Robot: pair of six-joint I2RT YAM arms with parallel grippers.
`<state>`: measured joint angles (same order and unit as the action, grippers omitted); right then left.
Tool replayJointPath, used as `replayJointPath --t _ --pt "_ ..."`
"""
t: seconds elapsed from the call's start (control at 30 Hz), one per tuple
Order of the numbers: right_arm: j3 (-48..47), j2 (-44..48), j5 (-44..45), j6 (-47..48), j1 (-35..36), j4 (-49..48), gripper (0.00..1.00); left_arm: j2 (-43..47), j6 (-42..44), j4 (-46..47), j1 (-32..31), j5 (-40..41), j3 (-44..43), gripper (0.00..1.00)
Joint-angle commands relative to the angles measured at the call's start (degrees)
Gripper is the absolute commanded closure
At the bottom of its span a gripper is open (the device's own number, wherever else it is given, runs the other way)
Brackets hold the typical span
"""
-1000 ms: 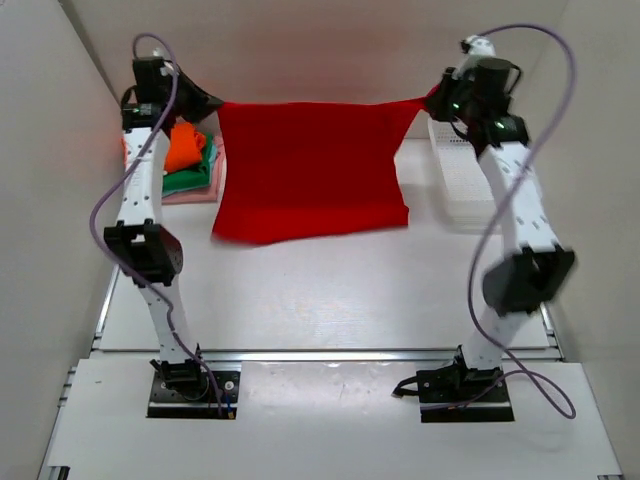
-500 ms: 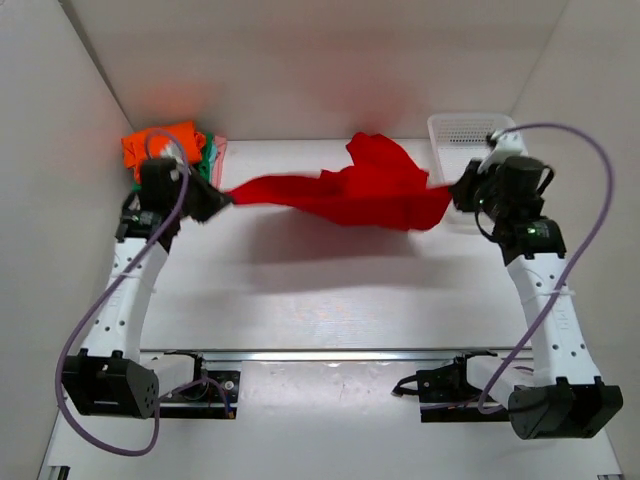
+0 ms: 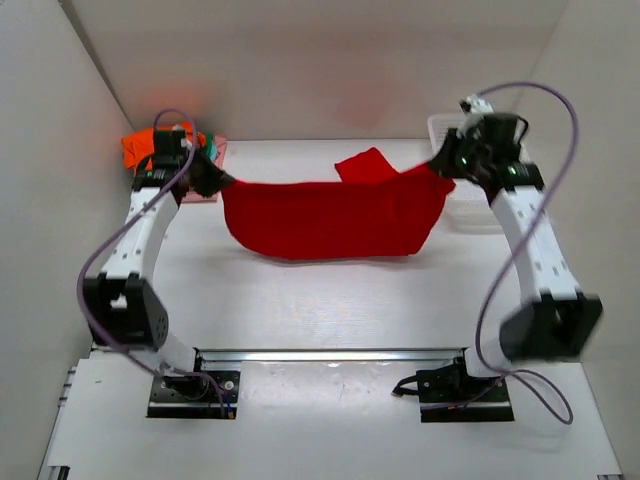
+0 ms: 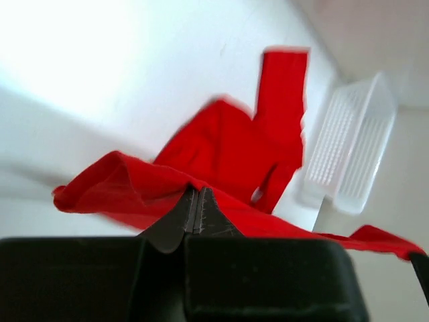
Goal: Fold and stack the t-shirts
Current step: Flatten out the tshirt
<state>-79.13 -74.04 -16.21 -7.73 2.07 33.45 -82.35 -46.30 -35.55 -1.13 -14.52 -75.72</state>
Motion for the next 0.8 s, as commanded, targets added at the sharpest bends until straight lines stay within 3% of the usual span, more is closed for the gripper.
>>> replayJointPath --t 0.0,0.1,0.2,0.3,0.43,0.53,0.7,0.77 --pt "-15.3 -15.7 -2.4 2.4 0.7 -4.9 1.00 -9.4 1.6 4.2 0.9 1.3 -14.0 1.00" --pt "-42.8 -25.4 2.1 9.5 5.0 -2.3 1.00 -15.9 3.6 3.9 1.0 0.6 -32.3 1.00" --pt "-47.8 -22.7 3.4 10.6 6.2 -8.0 0.99 -18.8 5.6 2.2 3.8 -1.4 -54.2 1.00" --pt "-44.9 -18.6 5.4 10.5 7.2 -8.0 1.00 -14.4 8.9 1.2 3.7 0.8 -55.5 1.00" --pt "-27.3 -7.4 5.5 10.8 5.9 -9.3 1.00 -3.9 9.8 -1.1 2.7 0.7 -38.1 1.00" --pt "-5.7 3.0 4.3 9.1 4.3 -8.4 1.00 4.8 10.0 -2.5 -1.3 2.4 -16.8 1.00" --pt "14.1 19.5 6.4 3.8 7.1 7.0 1.00 23.5 5.8 -3.9 -5.3 6.6 24.1 1.00" --pt "20.9 22.2 0.1 1.2 6.6 14.3 1.00 28.0 4.5 -3.9 -4.8 7.1 34.1 1.00"
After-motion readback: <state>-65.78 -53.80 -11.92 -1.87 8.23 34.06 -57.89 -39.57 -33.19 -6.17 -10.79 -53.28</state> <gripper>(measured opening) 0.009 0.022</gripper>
